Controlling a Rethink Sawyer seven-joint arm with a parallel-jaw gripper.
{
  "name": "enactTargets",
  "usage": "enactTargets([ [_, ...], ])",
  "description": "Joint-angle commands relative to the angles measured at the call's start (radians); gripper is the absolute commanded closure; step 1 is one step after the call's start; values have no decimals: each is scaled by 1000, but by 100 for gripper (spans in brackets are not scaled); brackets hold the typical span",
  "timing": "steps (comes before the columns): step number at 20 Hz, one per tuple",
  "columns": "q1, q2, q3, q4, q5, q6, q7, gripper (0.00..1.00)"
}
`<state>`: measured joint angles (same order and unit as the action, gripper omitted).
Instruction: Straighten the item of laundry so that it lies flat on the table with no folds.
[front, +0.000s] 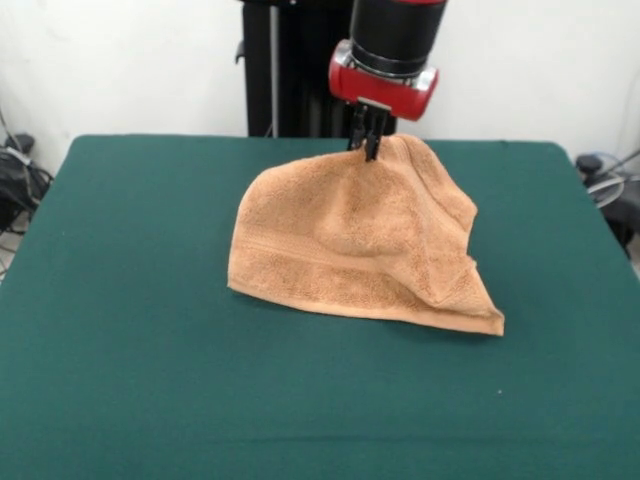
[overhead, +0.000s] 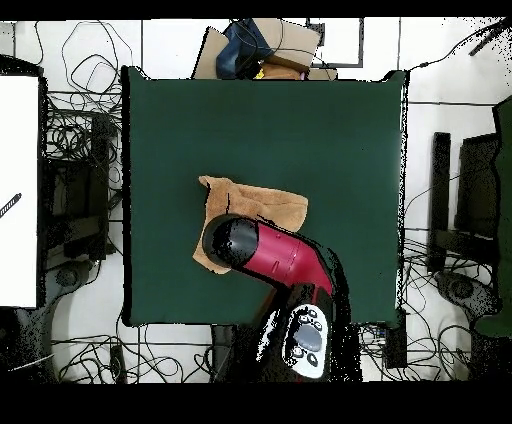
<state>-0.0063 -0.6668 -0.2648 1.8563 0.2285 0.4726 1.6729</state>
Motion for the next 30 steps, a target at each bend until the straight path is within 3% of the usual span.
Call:
enactTargets([
  [1, -18, -23, 46, 4, 57, 32, 232, 100],
  [10, -72, -34, 97, 60, 54, -49, 175, 100],
  [21, -32, -44, 38, -24, 30, 141, 192, 100],
  [30, -48, -44, 29, -41, 17, 168, 176, 100],
])
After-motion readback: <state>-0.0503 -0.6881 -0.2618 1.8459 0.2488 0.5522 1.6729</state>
